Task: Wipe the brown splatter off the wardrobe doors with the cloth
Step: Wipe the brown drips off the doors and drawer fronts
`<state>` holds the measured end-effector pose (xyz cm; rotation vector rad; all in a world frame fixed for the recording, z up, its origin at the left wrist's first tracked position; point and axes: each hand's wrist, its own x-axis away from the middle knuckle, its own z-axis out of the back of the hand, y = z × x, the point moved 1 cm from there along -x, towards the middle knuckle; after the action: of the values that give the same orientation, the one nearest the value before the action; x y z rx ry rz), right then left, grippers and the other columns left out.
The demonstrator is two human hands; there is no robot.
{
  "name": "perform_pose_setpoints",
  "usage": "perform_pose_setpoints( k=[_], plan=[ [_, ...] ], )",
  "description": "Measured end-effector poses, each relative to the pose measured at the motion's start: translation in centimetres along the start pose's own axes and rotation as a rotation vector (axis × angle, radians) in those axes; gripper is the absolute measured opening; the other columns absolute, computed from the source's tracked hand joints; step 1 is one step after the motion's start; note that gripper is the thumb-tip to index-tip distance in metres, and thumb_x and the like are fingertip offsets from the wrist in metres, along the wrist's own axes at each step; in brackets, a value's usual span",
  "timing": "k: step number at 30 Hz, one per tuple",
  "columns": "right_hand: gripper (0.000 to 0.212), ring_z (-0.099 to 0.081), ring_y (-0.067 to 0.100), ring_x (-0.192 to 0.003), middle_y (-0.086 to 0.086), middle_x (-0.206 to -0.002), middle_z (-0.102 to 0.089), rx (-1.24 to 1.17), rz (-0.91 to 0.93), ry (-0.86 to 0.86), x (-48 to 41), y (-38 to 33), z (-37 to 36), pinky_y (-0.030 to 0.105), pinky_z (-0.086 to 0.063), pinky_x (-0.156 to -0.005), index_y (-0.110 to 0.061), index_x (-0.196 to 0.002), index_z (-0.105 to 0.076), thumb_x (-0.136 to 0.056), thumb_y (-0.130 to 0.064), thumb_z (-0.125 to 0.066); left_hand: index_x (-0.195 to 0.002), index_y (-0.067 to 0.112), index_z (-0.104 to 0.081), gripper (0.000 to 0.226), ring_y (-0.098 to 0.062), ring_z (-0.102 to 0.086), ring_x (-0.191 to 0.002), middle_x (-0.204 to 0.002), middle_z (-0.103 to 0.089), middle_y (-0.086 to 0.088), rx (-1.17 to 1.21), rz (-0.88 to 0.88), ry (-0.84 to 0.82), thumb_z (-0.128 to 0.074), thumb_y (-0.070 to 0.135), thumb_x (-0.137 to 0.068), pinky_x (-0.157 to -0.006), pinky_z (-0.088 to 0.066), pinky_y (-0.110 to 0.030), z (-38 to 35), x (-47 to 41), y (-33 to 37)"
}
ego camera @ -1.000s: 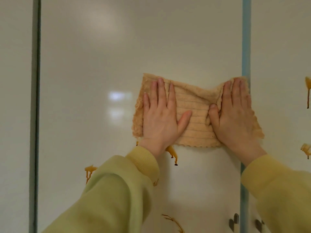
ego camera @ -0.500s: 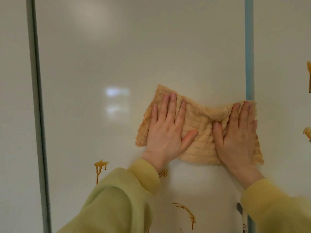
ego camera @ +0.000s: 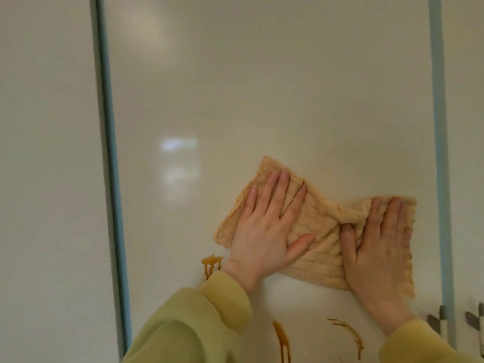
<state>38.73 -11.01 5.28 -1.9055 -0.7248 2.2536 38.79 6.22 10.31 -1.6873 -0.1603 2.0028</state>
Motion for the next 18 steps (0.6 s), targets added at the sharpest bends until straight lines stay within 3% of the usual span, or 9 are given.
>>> perform_pose_setpoints(
  k=[8,14,18],
  plan=[
    [0.07,-0.012,0.035,-0.139,0.025,-0.15,-0.018,0.011,0.095,0.011,2.5,-6.8,-2.1,0.052,-0.008,-0.111,-0.013,-0.143,-0.007,-0.087,-0.049,-0.03,-0.143,0.017,-0.026,0.076,-0.028,-0.011,-0.141,-0.15,-0.018,-0.014,-0.072,0.106,-0.009,-0.037,0.063,-0.084,-0.113,-0.007,-0.044,1.8,5.0,-6.6],
    [0.07,-0.009,0.031,-0.138,0.023,-0.149,-0.019,0.019,0.168,-0.007,3.4,-11.2,-3.5,0.035,0.006,-0.113,-0.013,-0.144,-0.01,-0.091,-0.059,-0.014,-0.145,0.016,-0.015,0.078,-0.028,-0.007,-0.14,-0.15,-0.014,-0.016,-0.09,0.182,-0.033,-0.031,0.064,-0.085,-0.113,-0.003,-0.044,3.0,7.9,-10.2],
    [0.067,-0.009,0.029,-0.138,0.021,-0.149,-0.019,0.036,0.227,-0.013,4.0,-13.6,-4.0,0.034,0.006,-0.112,-0.014,-0.143,-0.013,-0.089,-0.052,-0.026,-0.145,0.014,-0.013,0.077,-0.025,-0.001,-0.142,-0.151,-0.01,-0.013,-0.086,0.208,-0.041,-0.026,0.063,-0.087,-0.114,-0.001,-0.041,3.4,9.6,-11.9]
  ],
)
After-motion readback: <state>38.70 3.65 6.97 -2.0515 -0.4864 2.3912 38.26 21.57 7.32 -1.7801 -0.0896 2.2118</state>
